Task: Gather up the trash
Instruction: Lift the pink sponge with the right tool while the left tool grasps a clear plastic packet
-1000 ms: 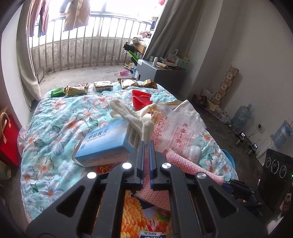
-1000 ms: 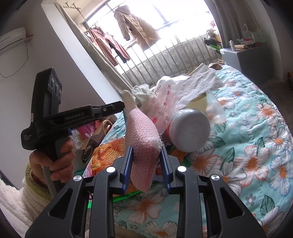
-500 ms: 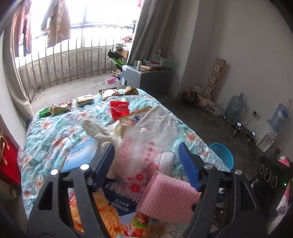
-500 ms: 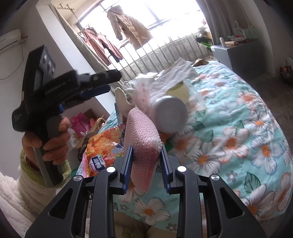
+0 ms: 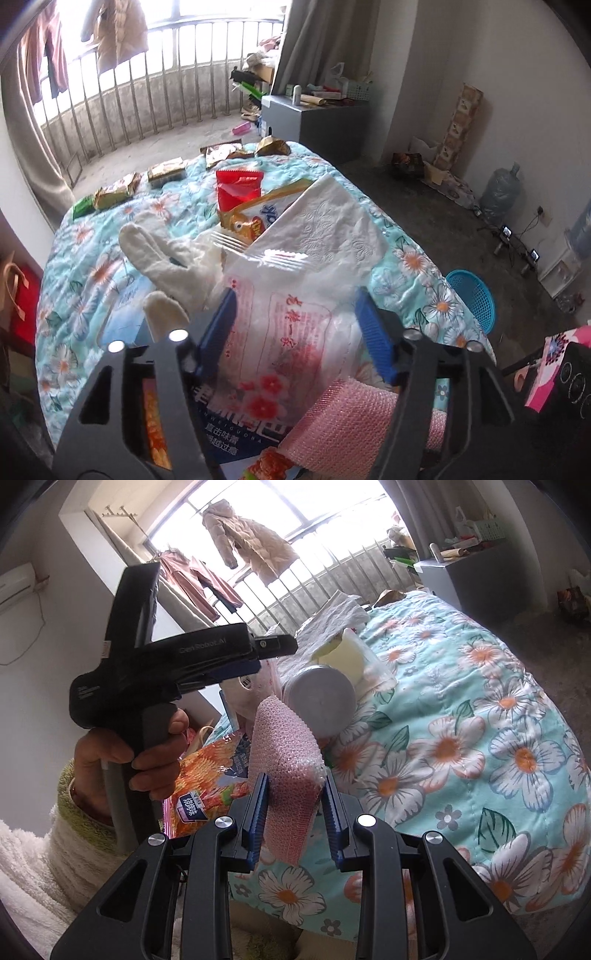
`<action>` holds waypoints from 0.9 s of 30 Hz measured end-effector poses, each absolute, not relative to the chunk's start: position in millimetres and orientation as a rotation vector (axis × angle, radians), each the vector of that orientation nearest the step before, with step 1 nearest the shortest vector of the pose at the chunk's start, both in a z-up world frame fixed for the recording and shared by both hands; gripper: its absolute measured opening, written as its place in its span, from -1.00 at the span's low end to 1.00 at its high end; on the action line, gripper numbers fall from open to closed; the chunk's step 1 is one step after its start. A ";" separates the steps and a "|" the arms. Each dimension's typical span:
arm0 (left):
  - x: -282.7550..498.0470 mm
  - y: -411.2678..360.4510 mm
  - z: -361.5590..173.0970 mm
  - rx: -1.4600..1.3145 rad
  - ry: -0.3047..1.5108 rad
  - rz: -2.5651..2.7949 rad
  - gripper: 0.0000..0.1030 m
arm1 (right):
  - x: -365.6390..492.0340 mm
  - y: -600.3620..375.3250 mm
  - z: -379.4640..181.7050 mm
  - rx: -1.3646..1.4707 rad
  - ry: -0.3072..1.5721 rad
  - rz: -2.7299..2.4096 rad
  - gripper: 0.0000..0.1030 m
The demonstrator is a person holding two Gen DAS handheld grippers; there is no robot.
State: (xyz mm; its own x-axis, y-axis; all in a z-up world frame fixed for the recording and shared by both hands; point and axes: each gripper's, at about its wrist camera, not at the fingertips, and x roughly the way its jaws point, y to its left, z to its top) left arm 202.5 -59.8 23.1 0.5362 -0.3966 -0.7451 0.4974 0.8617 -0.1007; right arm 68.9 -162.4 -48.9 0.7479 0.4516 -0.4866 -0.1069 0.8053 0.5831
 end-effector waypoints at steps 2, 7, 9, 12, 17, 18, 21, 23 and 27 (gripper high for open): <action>203.9 -57.8 21.3 0.109 0.870 -0.532 -0.16 | 68.9 -163.5 -49.7 0.565 0.661 0.324 -0.45; 198.0 -55.3 26.5 0.094 0.860 -0.538 -0.71 | 65.0 -166.2 -48.5 0.579 0.653 0.326 -0.45; 193.8 -53.3 29.7 0.093 0.853 -0.540 -0.79 | 63.4 -166.7 -46.6 0.578 0.647 0.328 -0.45; 182.9 -48.3 38.8 0.102 0.824 -0.550 -0.90 | 58.3 -167.6 -40.9 0.574 0.633 0.328 -0.45; 158.1 -30.9 62.6 0.120 0.728 -0.520 -0.94 | 45.0 -172.1 -27.7 0.572 0.594 0.328 -0.45; 154.3 -26.6 67.4 0.114 0.715 -0.514 -0.94 | 42.7 -174.0 -25.9 0.572 0.587 0.326 -0.45; 143.5 -15.4 83.0 0.087 0.690 -0.522 -0.94 | 34.5 -181.0 -17.5 0.568 0.560 0.302 -0.45; 134.6 -12.7 94.3 0.072 0.665 -0.538 -0.94 | 27.8 -188.5 -10.4 0.562 0.536 0.274 -0.45; 113.4 -18.6 116.7 0.057 0.599 -0.594 -0.94 | 14.9 -208.0 3.2 0.555 0.484 0.203 -0.45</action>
State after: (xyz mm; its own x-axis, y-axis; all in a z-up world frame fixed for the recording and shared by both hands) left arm 113.4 -18.6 116.7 0.6649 -0.5095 -0.5461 0.5418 0.8323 -0.1168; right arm 14.9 -208.0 3.2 0.8690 0.3113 -0.3845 -0.0557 0.8339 0.5491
